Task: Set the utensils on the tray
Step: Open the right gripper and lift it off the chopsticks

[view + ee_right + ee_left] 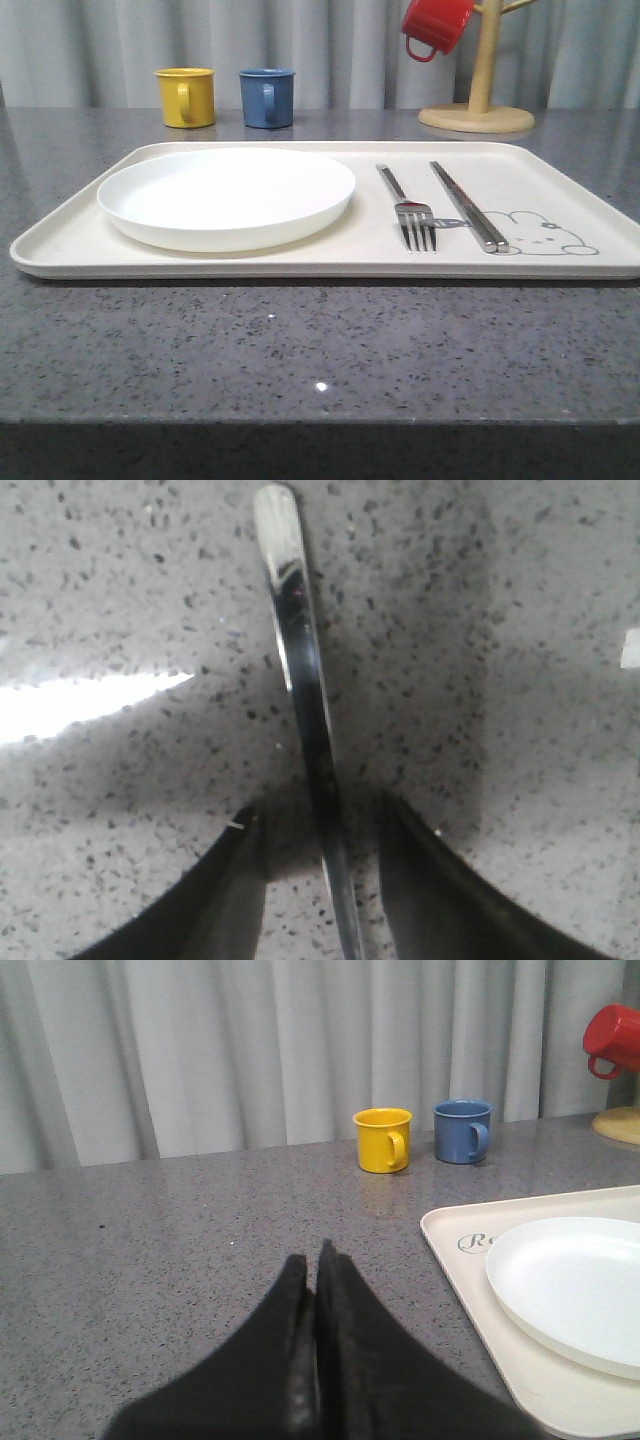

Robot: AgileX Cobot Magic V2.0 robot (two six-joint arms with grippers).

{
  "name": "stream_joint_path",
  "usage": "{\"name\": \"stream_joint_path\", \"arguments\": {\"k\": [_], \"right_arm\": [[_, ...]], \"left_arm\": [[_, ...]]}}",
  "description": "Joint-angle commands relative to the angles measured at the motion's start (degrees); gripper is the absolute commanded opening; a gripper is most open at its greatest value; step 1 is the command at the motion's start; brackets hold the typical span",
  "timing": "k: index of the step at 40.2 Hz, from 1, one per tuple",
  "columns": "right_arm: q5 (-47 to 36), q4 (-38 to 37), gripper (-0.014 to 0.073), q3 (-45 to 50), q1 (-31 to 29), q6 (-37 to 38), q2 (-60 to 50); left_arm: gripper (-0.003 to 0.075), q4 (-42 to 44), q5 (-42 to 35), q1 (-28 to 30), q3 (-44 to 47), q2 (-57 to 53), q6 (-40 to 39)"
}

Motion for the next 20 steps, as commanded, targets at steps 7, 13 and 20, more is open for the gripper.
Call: {"name": "stream_joint_path", "arguments": {"k": [7, 13, 20], "right_arm": [[2.4, -0.9, 0.0305, -1.5, -0.4, -0.7, -1.3], [3.9, -0.9, 0.0174, -1.5, -0.4, -0.7, -1.4], [4.6, -0.5, -0.0003, -1.5, -0.4, -0.7, -2.1]], "left_arm": [[-0.0018, -0.6, -4.5, -0.3, -1.3, 0.7, -0.1], [-0.0018, -0.6, -4.5, -0.3, -1.3, 0.7, -0.1], [-0.0018, -0.6, -4.5, -0.3, -1.3, 0.7, -0.1]]}}
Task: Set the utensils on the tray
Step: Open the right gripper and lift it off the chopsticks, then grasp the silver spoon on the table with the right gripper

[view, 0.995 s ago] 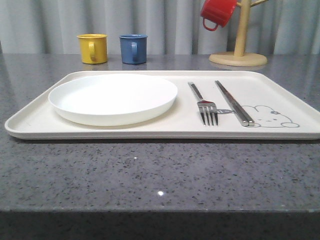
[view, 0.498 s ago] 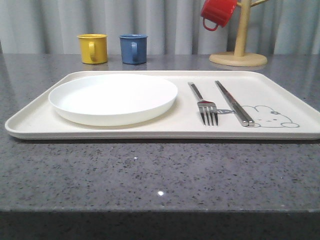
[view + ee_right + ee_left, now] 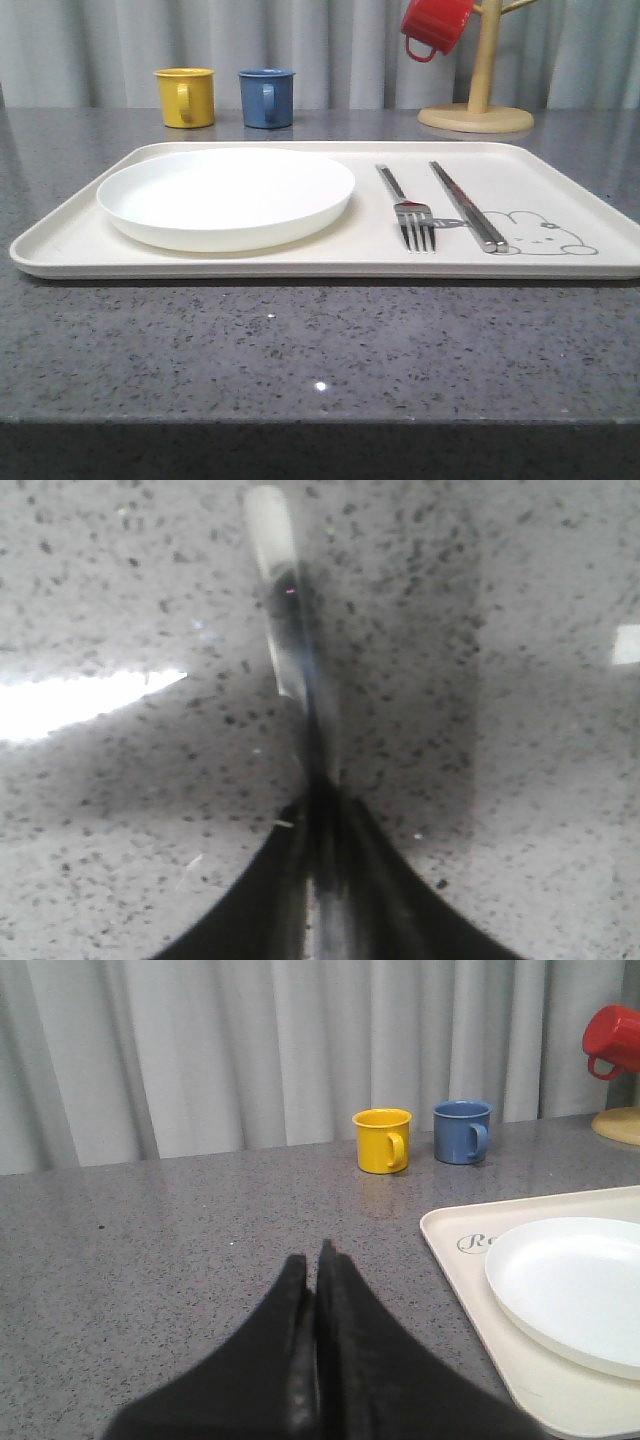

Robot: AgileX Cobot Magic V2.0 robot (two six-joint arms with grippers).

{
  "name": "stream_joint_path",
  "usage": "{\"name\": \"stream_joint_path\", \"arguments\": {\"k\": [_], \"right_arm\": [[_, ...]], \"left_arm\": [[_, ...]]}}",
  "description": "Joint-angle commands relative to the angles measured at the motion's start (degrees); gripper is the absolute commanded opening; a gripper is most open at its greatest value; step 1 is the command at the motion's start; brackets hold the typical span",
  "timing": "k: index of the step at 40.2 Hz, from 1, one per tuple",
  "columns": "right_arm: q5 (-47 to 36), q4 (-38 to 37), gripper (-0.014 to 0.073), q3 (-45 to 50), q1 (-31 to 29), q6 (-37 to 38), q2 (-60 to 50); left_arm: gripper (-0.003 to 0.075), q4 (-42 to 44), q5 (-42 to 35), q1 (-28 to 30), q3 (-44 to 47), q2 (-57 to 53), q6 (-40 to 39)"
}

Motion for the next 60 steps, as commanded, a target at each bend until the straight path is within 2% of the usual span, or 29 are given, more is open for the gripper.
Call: {"name": "stream_joint_path", "arguments": {"k": [1, 13, 18, 26, 34, 39, 48, 60], "right_arm": [[4.4, -0.1, -0.0013, -1.2, -0.4, -0.7, -2.7], [5.8, 3.0, -0.0019, -1.8, 0.1, 2.7, -7.8], [5.8, 4.4, -0.0018, -1.8, 2.5, 4.1, -11.7], [5.8, 5.3, -0.0018, -1.8, 11.3, 10.1, -17.3], [5.8, 10.3, -0.0018, -1.7, 18.7, 14.0, -17.6], [5.8, 10.8, -0.0018, -1.7, 22.1, 15.7, -16.9], [5.8, 10.8, -0.0018, -1.7, 24.3, 18.1, -14.7], [5.8, 10.8, -0.0018, -1.7, 24.3, 18.9, -10.6]], "left_arm": [[-0.0018, -0.6, -4.5, -0.3, -1.3, 0.7, -0.1], [-0.0018, -0.6, -4.5, -0.3, -1.3, 0.7, -0.1], [-0.0018, -0.6, -4.5, -0.3, -1.3, 0.7, -0.1], [-0.0018, -0.6, -4.5, -0.3, -1.3, 0.7, -0.1], [-0.0018, -0.6, -4.5, -0.3, -1.3, 0.7, -0.1], [-0.0018, -0.6, -4.5, -0.3, -1.3, 0.7, -0.1], [-0.0018, -0.6, -4.5, -0.3, -1.3, 0.7, -0.1], [-0.0018, -0.6, -4.5, -0.3, -1.3, 0.7, -0.1]]}}
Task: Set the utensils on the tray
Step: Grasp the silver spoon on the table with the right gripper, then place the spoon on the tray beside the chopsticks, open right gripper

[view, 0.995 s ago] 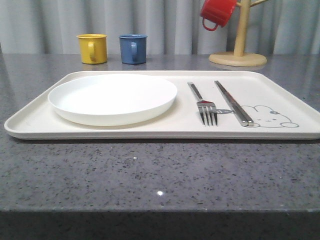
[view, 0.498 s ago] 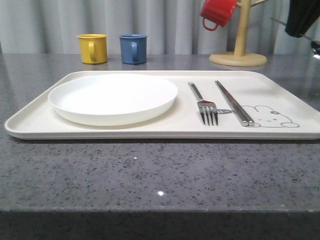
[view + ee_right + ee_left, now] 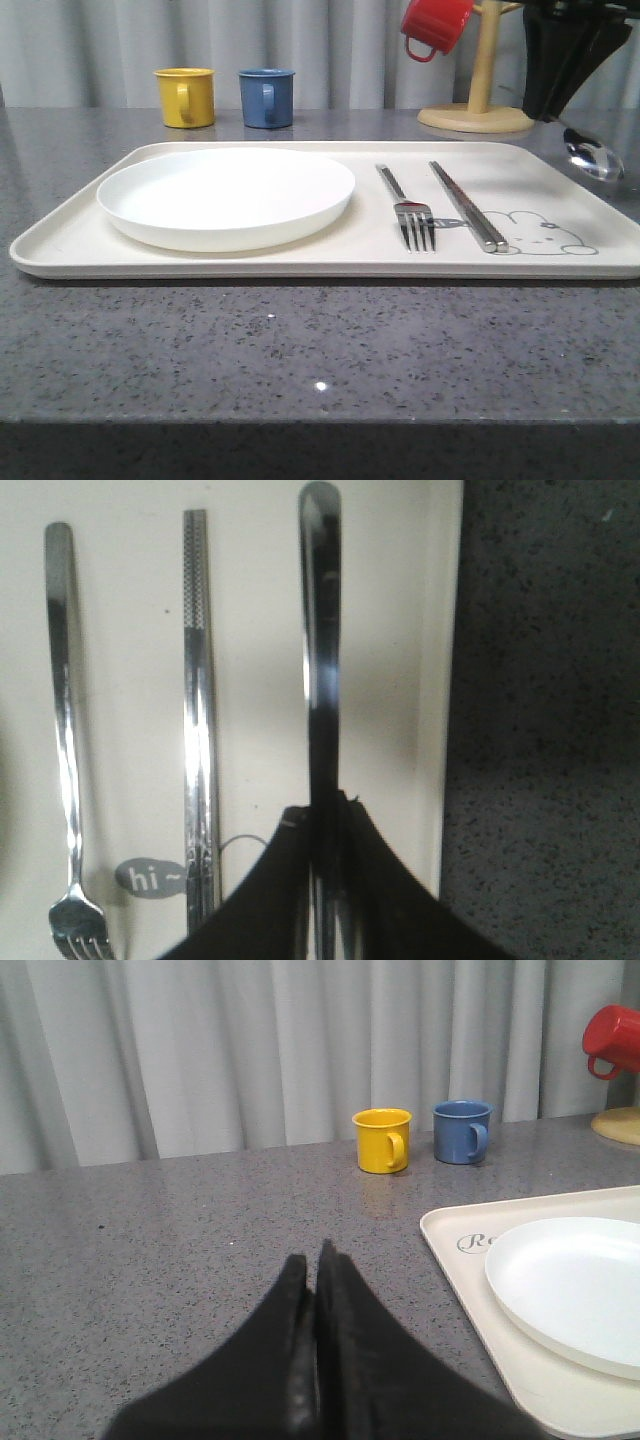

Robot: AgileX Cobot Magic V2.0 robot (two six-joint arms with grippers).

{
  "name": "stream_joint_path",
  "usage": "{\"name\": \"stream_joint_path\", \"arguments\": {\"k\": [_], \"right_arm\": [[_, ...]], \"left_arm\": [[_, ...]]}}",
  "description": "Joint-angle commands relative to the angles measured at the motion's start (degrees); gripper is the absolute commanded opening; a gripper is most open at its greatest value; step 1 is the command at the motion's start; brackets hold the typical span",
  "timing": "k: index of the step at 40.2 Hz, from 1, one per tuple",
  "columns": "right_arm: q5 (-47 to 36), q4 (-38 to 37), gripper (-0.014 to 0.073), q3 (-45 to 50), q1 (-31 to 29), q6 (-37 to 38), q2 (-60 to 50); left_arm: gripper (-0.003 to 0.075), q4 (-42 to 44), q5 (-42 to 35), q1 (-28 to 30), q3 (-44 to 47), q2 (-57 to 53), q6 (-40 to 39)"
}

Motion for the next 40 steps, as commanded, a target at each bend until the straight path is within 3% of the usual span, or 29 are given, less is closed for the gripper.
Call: {"name": "stream_joint_path", "arguments": {"k": [1, 40], "right_arm": [[5.4, -0.1, -0.0018, -1.7, 0.0, 0.3, -1.2], [5.4, -0.1, -0.0015, -1.7, 0.0, 0.3, 4.2]], "left_arm": [[-0.0018, -0.6, -4.5, -0.3, -1.3, 0.7, -0.1], [-0.0018, -0.6, -4.5, -0.3, -1.3, 0.7, -0.1]]}}
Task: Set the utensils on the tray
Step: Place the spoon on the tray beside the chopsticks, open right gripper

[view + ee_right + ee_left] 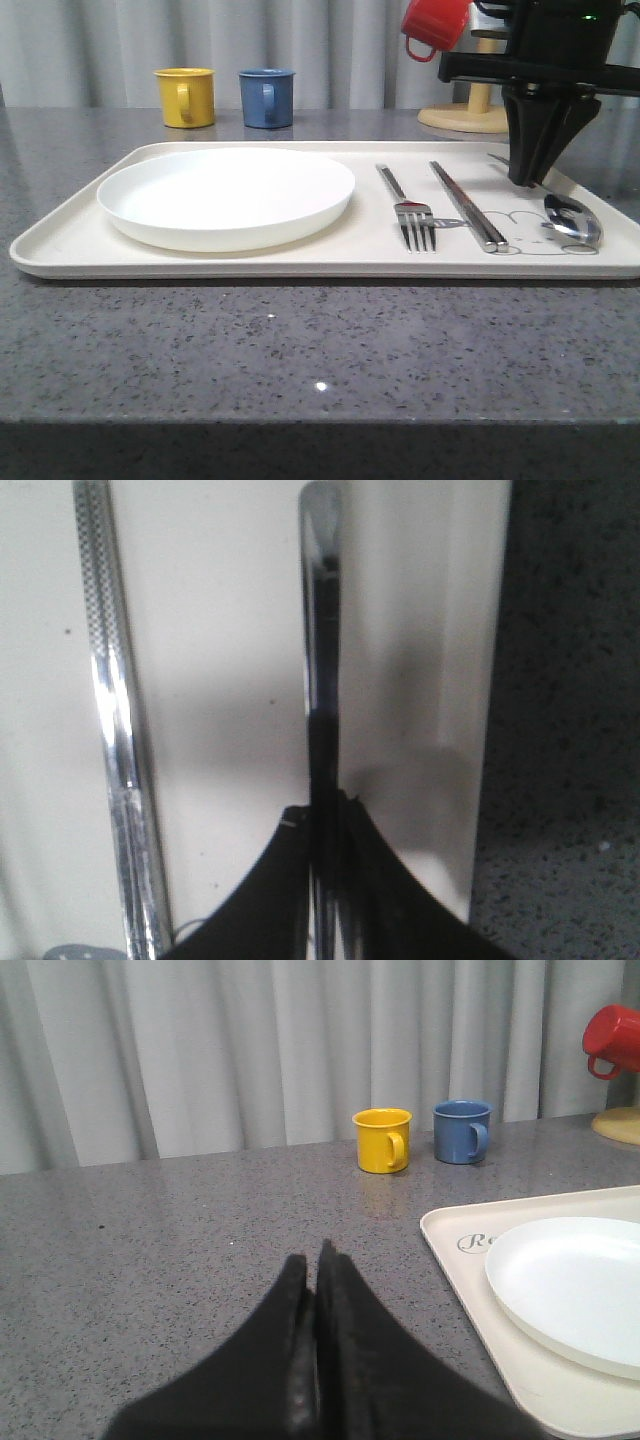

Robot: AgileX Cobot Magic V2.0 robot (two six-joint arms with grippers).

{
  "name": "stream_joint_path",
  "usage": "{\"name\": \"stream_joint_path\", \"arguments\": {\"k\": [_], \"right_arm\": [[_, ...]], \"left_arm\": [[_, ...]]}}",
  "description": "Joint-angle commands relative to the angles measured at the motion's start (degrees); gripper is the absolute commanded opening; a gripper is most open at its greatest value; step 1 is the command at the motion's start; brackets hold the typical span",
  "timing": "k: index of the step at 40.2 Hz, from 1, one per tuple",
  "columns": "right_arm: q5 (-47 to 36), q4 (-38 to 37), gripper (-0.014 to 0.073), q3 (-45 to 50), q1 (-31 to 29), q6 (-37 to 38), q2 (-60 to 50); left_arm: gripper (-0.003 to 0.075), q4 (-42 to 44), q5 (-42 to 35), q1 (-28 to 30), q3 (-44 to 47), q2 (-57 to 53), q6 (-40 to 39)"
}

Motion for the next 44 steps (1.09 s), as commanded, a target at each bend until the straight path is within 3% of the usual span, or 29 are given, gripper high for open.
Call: {"name": "stream_joint_path", "arguments": {"k": [1, 4, 14, 27, 32, 44], "right_arm": [[5.9, -0.1, -0.0014, -1.7, 0.0, -0.1, -2.5], [5.9, -0.1, 0.0014, -1.7, 0.0, -0.1, -2.5], [5.9, 0.0, 0.0239, -1.7, 0.0, -0.1, -2.5], [5.9, -2.0, 0.0278, -1.9, 0.0, -0.1, -5.7], [5.9, -3.5, 0.0249, -1.9, 0.0, -0.2, -9.1], [4.4, -3.7, -0.0062, -1.1, 0.0, -3.7, -17.0]], "left_arm": [[-0.0018, -0.6, -4.5, -0.3, -1.3, 0.7, -0.1], [-0.0018, -0.6, -4.5, -0.3, -1.3, 0.7, -0.1], [-0.0018, -0.6, -4.5, -0.3, -1.3, 0.7, -0.1], [-0.0018, -0.6, -4.5, -0.3, -1.3, 0.7, -0.1], [-0.0018, -0.6, -4.5, -0.3, -1.3, 0.7, -0.1], [-0.0018, -0.6, -4.5, -0.3, -1.3, 0.7, -0.1]]}}
